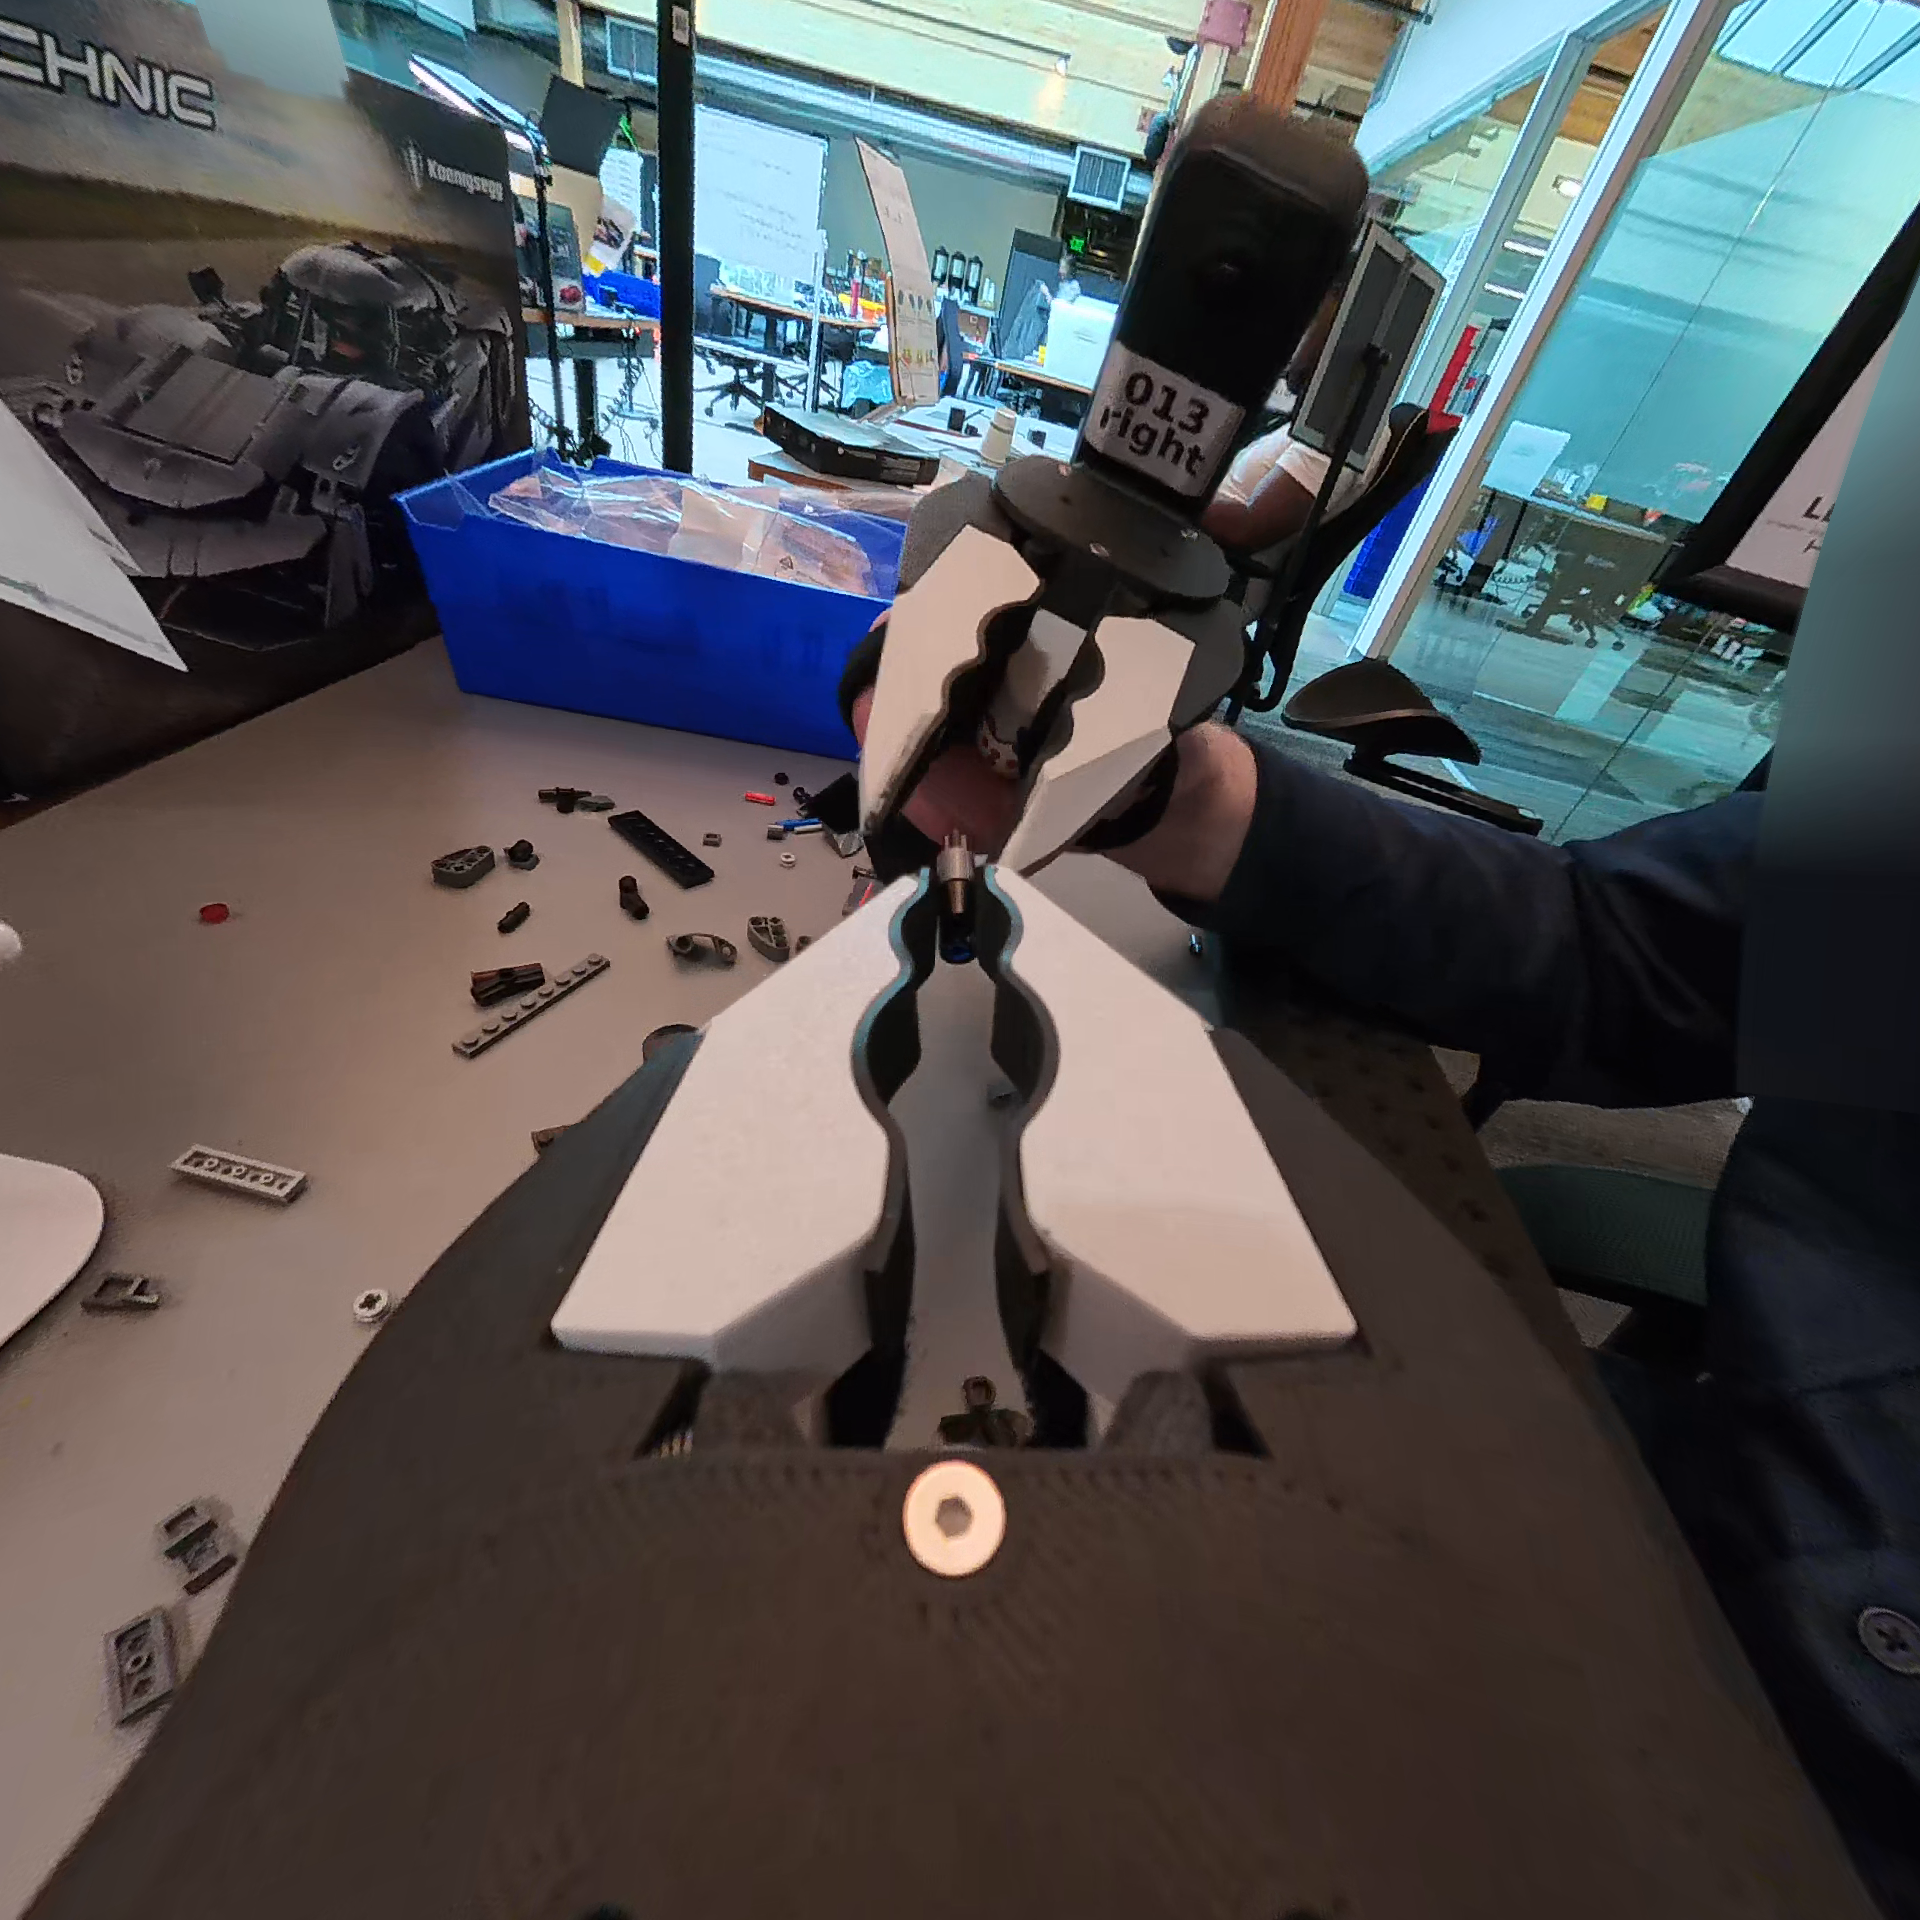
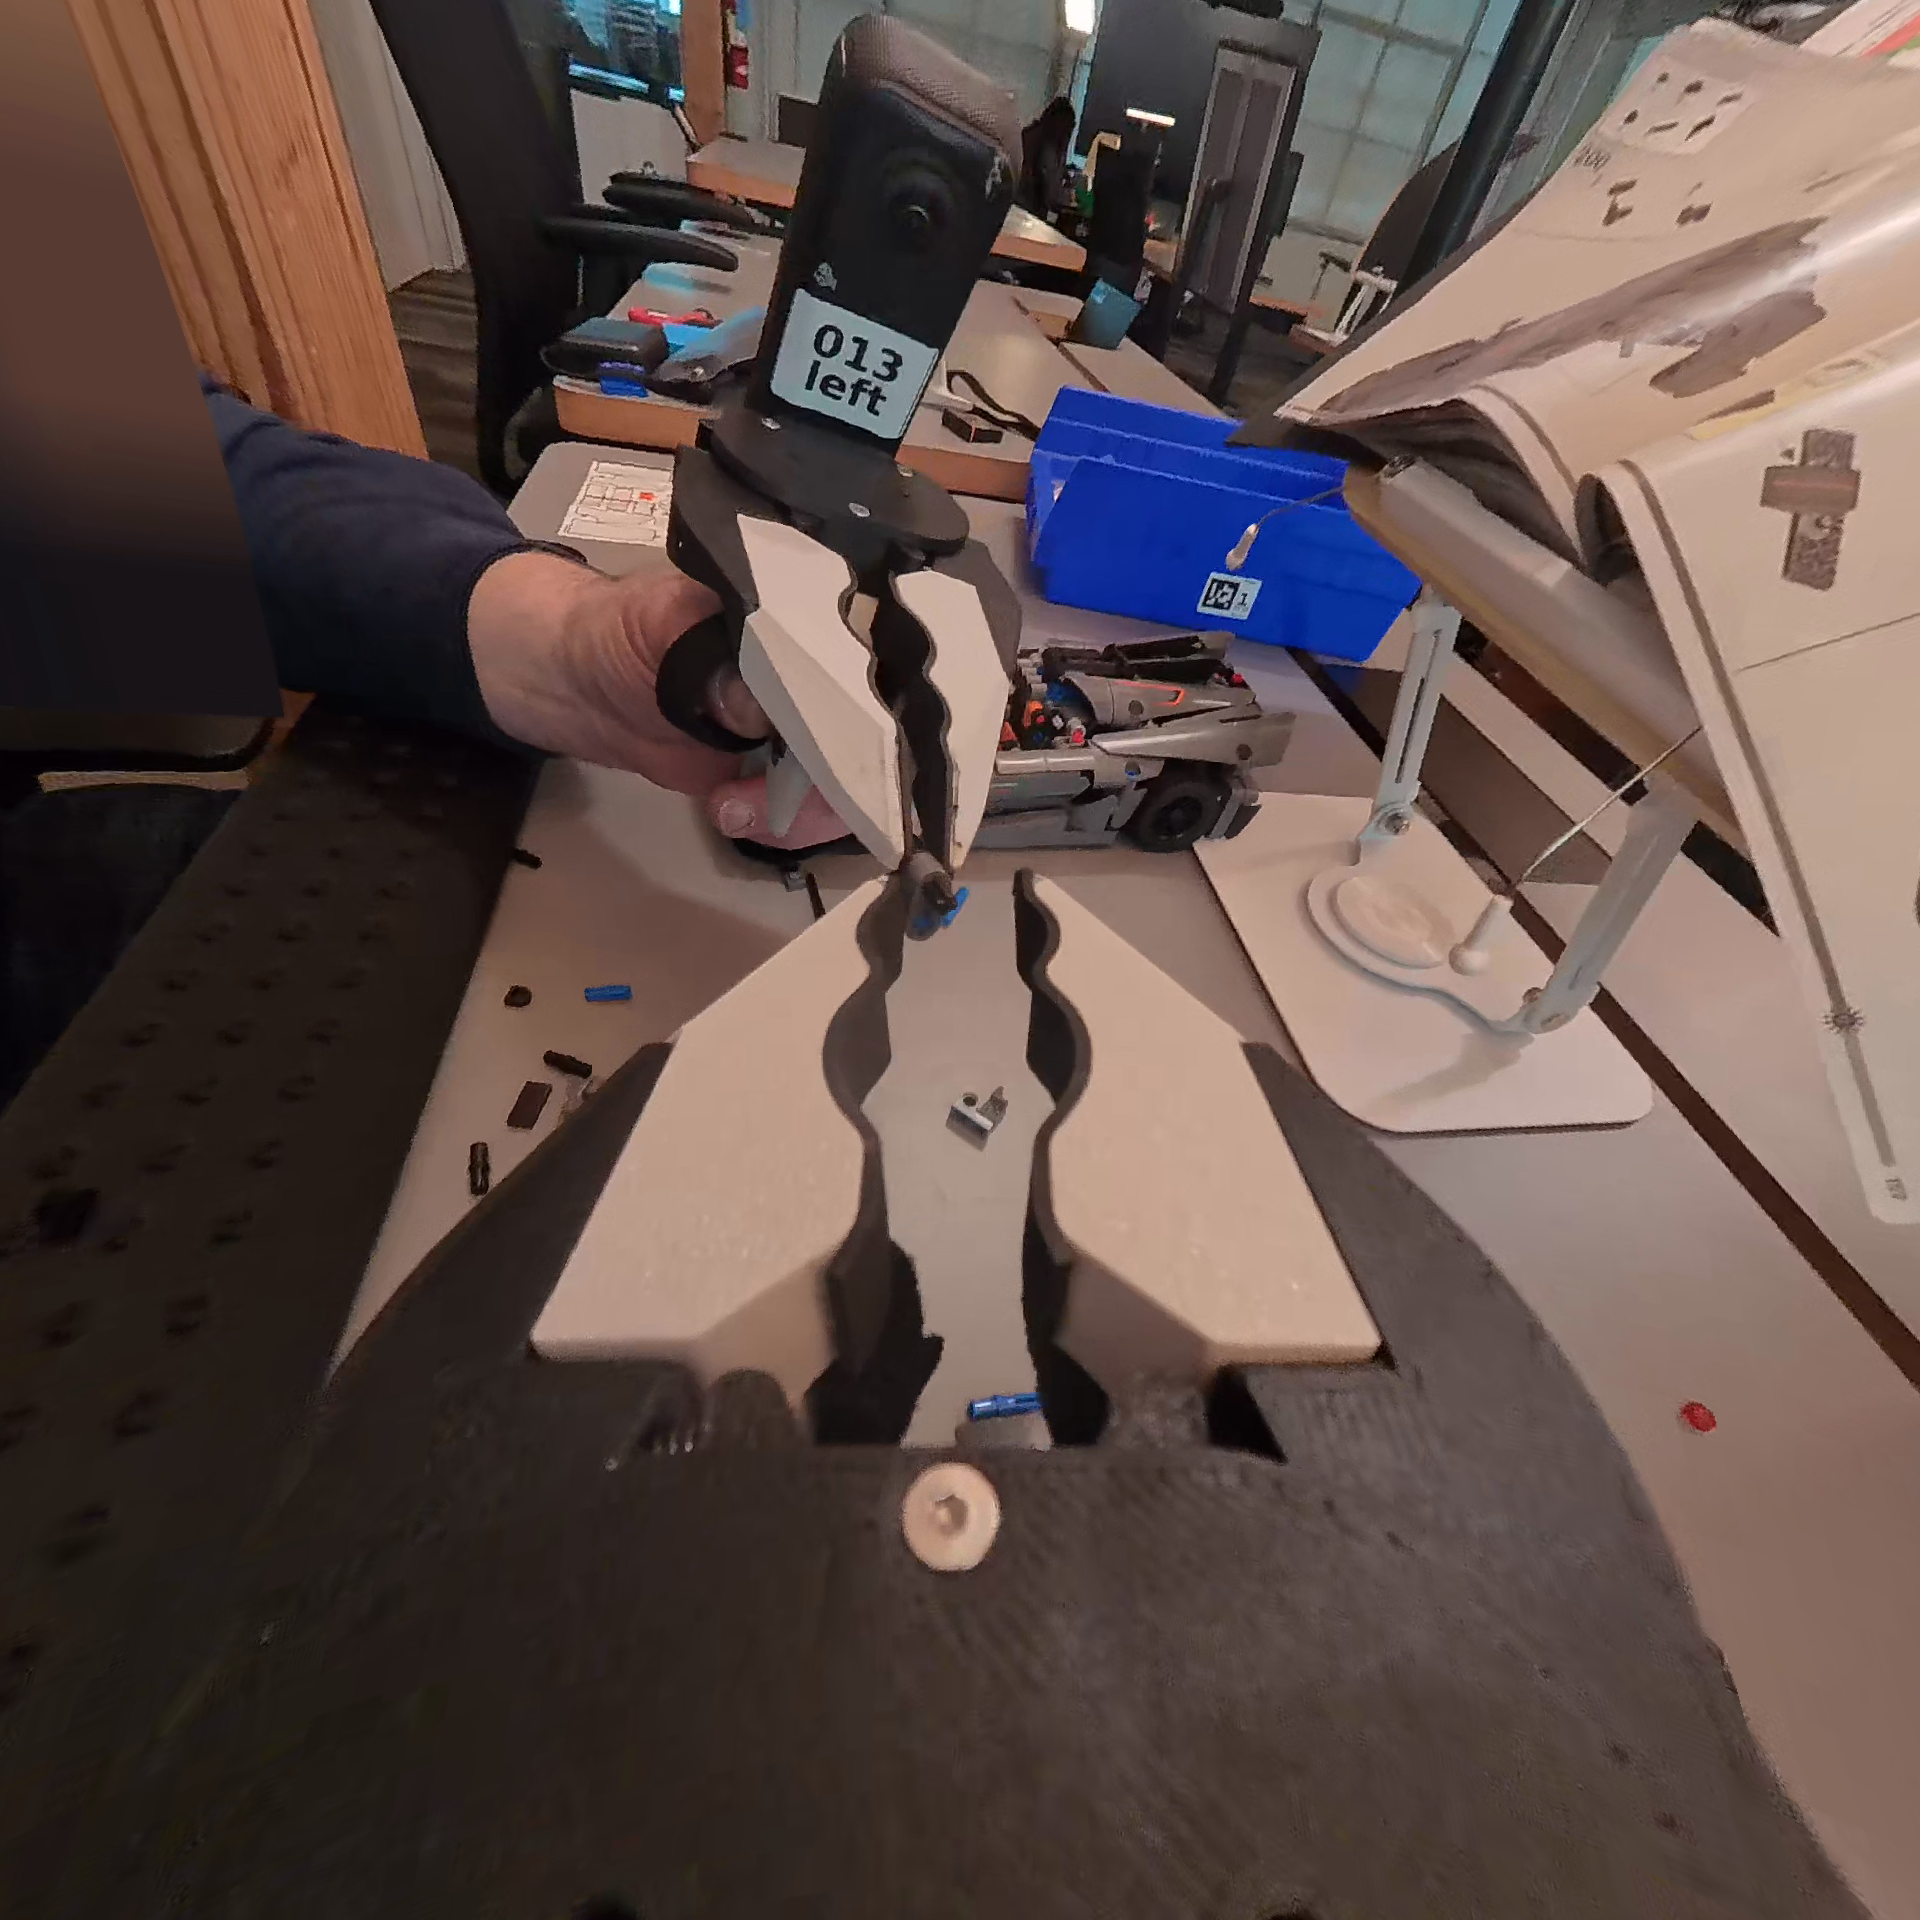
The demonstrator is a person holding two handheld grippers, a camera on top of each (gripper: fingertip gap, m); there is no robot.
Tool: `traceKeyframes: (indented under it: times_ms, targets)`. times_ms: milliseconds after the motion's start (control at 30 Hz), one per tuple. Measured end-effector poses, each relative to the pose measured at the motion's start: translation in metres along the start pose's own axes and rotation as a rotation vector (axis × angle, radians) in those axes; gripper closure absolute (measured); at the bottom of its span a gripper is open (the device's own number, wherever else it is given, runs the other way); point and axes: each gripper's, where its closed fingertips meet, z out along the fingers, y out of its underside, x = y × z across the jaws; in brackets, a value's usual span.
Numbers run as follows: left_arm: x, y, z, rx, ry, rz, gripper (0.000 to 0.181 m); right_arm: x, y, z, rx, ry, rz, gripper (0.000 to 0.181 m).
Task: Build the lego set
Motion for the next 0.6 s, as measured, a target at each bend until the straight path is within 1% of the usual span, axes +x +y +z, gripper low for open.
traceKeyframes:
  times_ms: [233, 300, 400, 433, 500, 600]
  targets:
    - [-0.001, 0.005, 0.003, -0.017, 0.007, 0.000, 0.177, -0.004, 0.006, 0.005, -0.024, -0.030, -0.002, 0.161]
    - [0.000, 0.008, 0.004, -0.028, 0.017, 0.002, 0.177, -0.013, 0.007, 0.004, -0.044, -0.073, -0.013, 0.160]
    - [0.007, 0.009, 0.006, -0.045, 0.047, 0.019, 0.177, -0.030, 0.008, -0.002, -0.095, -0.109, -0.015, 0.145]
    - [0.010, 0.010, 0.007, -0.050, 0.054, 0.031, 0.177, -0.034, 0.008, -0.007, -0.108, -0.095, -0.010, 0.146]
    - [0.013, 0.011, 0.009, -0.072, 0.040, 0.063, 0.177, -0.039, 0.010, -0.017, -0.144, -0.016, -0.014, 0.153]
    - [0.008, 0.012, 0.008, -0.090, 0.013, 0.038, 0.177, -0.055, 0.023, -0.030, -0.228, 0.065, -0.023, 0.154]
